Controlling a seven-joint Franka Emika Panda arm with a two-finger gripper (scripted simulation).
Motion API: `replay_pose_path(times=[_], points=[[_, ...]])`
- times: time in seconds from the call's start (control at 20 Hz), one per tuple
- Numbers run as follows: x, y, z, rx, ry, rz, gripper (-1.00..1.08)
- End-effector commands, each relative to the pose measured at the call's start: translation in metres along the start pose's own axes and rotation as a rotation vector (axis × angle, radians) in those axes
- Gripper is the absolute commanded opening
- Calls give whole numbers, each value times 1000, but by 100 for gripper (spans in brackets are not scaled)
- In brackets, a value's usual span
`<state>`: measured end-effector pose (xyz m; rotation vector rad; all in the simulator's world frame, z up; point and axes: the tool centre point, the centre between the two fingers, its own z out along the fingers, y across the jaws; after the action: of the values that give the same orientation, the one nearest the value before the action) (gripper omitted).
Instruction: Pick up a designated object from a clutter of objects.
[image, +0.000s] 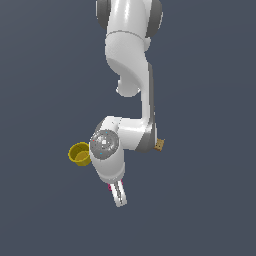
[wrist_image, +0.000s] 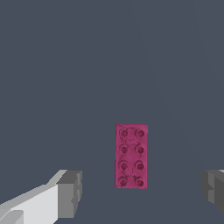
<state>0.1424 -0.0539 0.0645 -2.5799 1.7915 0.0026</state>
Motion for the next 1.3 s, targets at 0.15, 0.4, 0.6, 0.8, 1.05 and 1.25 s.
replay_pose_path(times=[0.15,0.4,0.6,0.8,1.05,1.25], points=[[1,0,2,0,1,8,100],[1,0,15,0,1,9,100],[1,1,37,0,1,12,100],[1,1,51,0,1,13,100],[2,0,53,0,1,13,-100],[2,0,53,0,1,13,-100]])
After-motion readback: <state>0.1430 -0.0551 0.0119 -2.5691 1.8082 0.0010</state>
